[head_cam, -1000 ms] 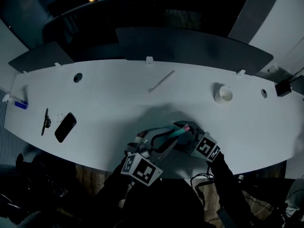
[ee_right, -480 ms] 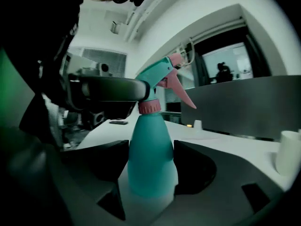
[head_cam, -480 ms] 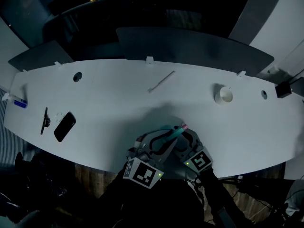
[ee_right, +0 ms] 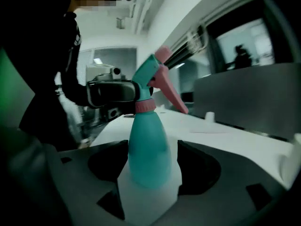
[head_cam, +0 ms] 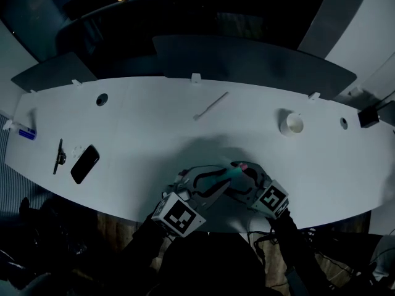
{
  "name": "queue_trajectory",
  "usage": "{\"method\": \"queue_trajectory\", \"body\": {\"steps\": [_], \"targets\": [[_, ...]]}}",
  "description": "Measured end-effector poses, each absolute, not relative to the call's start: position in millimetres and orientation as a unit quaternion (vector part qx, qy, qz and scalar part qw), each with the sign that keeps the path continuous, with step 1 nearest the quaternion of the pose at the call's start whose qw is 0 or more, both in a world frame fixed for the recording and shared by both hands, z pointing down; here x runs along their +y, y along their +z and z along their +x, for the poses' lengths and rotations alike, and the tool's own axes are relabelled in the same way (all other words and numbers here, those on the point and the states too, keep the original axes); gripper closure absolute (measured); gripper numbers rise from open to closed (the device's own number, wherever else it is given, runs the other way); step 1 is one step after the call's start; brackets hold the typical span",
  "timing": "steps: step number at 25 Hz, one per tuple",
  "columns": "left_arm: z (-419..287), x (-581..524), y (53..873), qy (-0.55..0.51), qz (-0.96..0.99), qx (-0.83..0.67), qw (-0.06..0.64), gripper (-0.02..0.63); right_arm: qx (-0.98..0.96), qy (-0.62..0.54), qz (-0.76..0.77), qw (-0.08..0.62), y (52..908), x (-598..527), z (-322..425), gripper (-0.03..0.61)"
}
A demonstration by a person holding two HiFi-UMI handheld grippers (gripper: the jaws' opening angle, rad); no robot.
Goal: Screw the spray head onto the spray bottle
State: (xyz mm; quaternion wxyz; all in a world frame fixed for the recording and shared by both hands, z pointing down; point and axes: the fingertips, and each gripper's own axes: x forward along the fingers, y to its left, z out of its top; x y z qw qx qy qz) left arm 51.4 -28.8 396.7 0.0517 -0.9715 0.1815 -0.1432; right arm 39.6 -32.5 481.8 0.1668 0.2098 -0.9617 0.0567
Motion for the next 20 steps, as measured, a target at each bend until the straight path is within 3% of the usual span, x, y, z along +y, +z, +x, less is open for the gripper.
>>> {"method": "queue_trajectory", "body": {"steps": [3,8,14,18,20], "targets": [[52,-30,395,-0.121,-0.968,0.217,0.042,0.518,-0.925,0.054,0.359,0.11,476,-23,43,0.268],[52,-33,395,-0.115,-0.959,0.256,0.038,0.518,-0.882,0.045,0.454,0.119,482,-34,33,0.268],[51,-28,396,-0.127,-0.975,0.176,0.048,0.518,-0.968,0.042,0.215,0.121,481,-32,26,0.27],[51,-25,397,-0.145,-0.979,0.137,0.045,0.518,-0.981,0.068,0.02,0.182,495,-30,26,0.268],[52,-27,397,-0.141,-0.978,0.148,0.043,0.518,-0.975,0.086,-0.004,0.204,497,-30,25,0.267]]}}
